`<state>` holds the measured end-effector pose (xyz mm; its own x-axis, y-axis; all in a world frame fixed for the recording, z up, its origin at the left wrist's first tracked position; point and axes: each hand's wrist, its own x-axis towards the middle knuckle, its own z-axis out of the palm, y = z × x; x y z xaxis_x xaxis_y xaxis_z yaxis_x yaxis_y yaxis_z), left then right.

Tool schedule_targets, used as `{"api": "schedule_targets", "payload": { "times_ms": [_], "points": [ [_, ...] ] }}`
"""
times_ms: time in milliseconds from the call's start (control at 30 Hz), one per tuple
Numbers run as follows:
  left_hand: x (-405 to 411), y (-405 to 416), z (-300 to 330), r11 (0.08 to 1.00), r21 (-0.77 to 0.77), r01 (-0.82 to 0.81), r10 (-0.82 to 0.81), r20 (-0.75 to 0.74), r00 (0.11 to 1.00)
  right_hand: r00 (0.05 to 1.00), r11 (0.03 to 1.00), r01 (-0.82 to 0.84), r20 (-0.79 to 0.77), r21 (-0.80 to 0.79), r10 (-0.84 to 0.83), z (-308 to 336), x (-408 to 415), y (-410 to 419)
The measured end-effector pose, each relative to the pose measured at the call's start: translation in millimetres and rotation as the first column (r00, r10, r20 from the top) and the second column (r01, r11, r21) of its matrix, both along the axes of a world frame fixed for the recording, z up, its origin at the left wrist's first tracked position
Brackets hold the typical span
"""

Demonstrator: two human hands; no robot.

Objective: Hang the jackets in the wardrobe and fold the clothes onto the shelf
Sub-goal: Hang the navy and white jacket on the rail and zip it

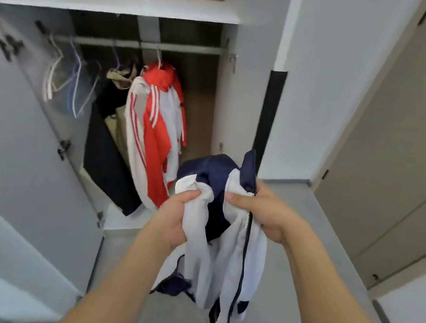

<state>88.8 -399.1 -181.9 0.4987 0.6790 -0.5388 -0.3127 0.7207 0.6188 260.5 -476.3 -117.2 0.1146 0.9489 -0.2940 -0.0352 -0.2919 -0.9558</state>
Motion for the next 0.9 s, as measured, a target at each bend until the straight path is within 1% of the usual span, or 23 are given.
{"api": "schedule_targets", "payload": {
  "times_ms": [67, 100, 133, 200, 267, 300, 333, 367, 400, 433, 467, 500, 533, 567, 600, 633, 667, 700, 733, 767, 800, 833, 900],
  "points": [
    [-47, 26, 12, 0.994, 0.011, -0.108, 0.108, 0.017, 0.994, 0.988, 0.989, -0.134, 0.076, -0.056, 0.138, 6, -33, 42],
    [-68, 37, 18, 0.987, 0.015, -0.16, 0.16, 0.016, 0.987, 0.967, 0.971, -0.219, 0.114, -0.1, 0.229, 9, -48, 63],
    [-87, 48, 23, 0.976, 0.018, -0.217, 0.217, 0.015, 0.976, 0.931, 0.939, -0.307, 0.155, -0.156, 0.331, 12, -63, 83],
    [-119, 69, 30, 0.953, 0.029, -0.302, 0.3, 0.043, 0.953, 0.819, 0.847, -0.439, 0.253, -0.301, 0.514, 18, -88, 121],
    [-143, 90, 33, 0.935, 0.027, -0.354, 0.352, 0.057, 0.934, 0.701, 0.768, -0.472, 0.343, -0.434, 0.625, 21, -106, 155],
    [-153, 100, 33, 0.927, 0.025, -0.375, 0.374, 0.043, 0.927, 0.661, 0.749, -0.465, 0.377, -0.472, 0.648, 21, -111, 171],
    [-160, 110, 33, 0.921, 0.025, -0.389, 0.389, 0.017, 0.921, 0.641, 0.75, -0.451, 0.41, -0.484, 0.649, 22, -115, 186],
    [-165, 120, 33, 0.916, 0.029, -0.401, 0.401, -0.014, 0.916, 0.636, 0.776, -0.427, 0.456, -0.463, 0.622, 21, -120, 200],
    [-168, 131, 31, 0.91, 0.052, -0.411, 0.414, -0.059, 0.908, 0.639, 0.827, -0.395, 0.527, -0.401, 0.561, 20, -126, 212],
    [-171, 140, 29, 0.908, 0.099, -0.406, 0.417, -0.127, 0.9, 0.638, 0.892, -0.352, 0.625, -0.284, 0.451, 18, -132, 224],
    [-174, 150, 27, 0.914, 0.159, -0.373, 0.401, -0.216, 0.89, 0.632, 0.944, -0.308, 0.717, -0.117, 0.295, 13, -139, 238],
    [-175, 159, 26, 0.921, 0.219, -0.322, 0.378, -0.308, 0.873, 0.617, 0.958, -0.282, 0.775, 0.054, 0.138, 10, -148, 251],
    [-178, 168, 27, 0.927, 0.272, -0.257, 0.35, -0.389, 0.852, 0.595, 0.941, -0.28, 0.803, 0.192, 0.013, 8, -157, 262],
    [-180, 176, 28, 0.934, 0.308, -0.183, 0.314, -0.456, 0.833, 0.582, 0.912, -0.285, 0.809, 0.295, -0.08, 6, -165, 272],
    [-184, 184, 28, 0.94, 0.325, -0.102, 0.266, -0.512, 0.817, 0.599, 0.876, -0.281, 0.785, 0.391, -0.158, 4, -172, 282],
    [-188, 193, 30, 0.944, 0.33, -0.023, 0.214, -0.557, 0.803, 0.648, 0.836, -0.249, 0.726, 0.489, -0.231, 4, -177, 291],
    [-192, 203, 32, 0.941, 0.333, 0.05, 0.176, -0.614, 0.769, 0.714, 0.794, -0.19, 0.637, 0.577, -0.291, 4, -180, 300],
    [-198, 214, 34, 0.932, 0.34, 0.123, 0.156, -0.685, 0.712, 0.775, 0.757, -0.116, 0.535, 0.643, -0.335, 6, -183, 307],
    [-204, 225, 37, 0.914, 0.355, 0.196, 0.159, -0.759, 0.632, 0.827, 0.729, -0.044, 0.435, 0.683, -0.358, 9, -185, 315],
    [-211, 239, 39, 0.892, 0.372, 0.258, 0.182, -0.817, 0.548, 0.863, 0.722, 0.021, 0.352, 0.692, -0.362, 12, -187, 324],
    [-218, 253, 42, 0.877, 0.37, 0.306, 0.199, -0.859, 0.471, 0.889, 0.737, 0.085, 0.283, 0.671, -0.36, 16, -189, 334],
    [-225, 266, 46, 0.867, 0.34, 0.364, 0.184, -0.898, 0.4, 0.902, 0.768, 0.142, 0.239, 0.624, -0.36, 19, -191, 347],
    [-236, 291, 55, 0.831, 0.197, 0.52, 0.077, -0.967, 0.243, 0.91, 0.849, 0.187, 0.237, 0.494, -0.339, 23, -196, 373]
  ]
}}
